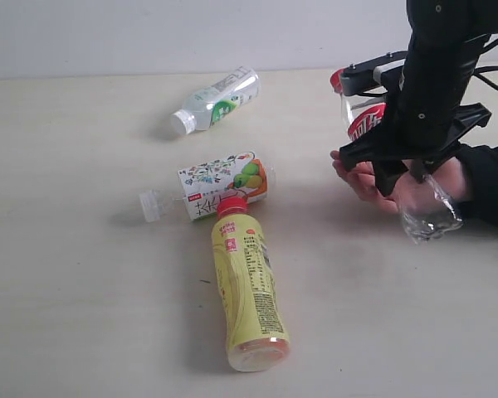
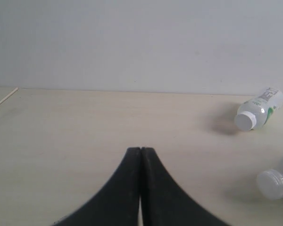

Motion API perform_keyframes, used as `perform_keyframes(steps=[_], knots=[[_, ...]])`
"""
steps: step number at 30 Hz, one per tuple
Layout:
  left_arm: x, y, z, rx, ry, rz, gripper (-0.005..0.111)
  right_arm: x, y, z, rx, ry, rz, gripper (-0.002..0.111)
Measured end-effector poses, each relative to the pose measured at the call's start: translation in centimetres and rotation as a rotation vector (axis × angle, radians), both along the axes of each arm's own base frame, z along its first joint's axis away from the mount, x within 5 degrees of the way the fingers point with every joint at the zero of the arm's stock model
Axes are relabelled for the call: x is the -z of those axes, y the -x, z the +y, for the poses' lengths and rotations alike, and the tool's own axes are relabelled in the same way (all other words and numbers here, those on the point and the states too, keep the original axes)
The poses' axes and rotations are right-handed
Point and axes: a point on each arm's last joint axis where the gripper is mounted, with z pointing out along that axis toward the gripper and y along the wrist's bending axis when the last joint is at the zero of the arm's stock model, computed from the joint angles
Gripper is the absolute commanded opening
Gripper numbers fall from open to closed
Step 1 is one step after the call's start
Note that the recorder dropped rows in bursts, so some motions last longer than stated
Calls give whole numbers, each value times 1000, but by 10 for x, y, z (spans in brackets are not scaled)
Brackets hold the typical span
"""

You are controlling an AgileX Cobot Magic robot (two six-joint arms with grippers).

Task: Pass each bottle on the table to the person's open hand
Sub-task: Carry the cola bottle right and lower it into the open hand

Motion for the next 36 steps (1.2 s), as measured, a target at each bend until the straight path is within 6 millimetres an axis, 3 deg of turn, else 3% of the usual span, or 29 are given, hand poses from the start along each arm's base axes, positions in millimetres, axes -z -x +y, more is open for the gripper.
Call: perform_keyframes(steps=[7, 36], knots=[[0, 0, 0, 0, 0, 0, 0, -1, 4, -9, 22, 96, 39, 0], [0, 0, 0, 0, 0, 0, 0, 5, 1, -7, 48, 86, 32, 0]])
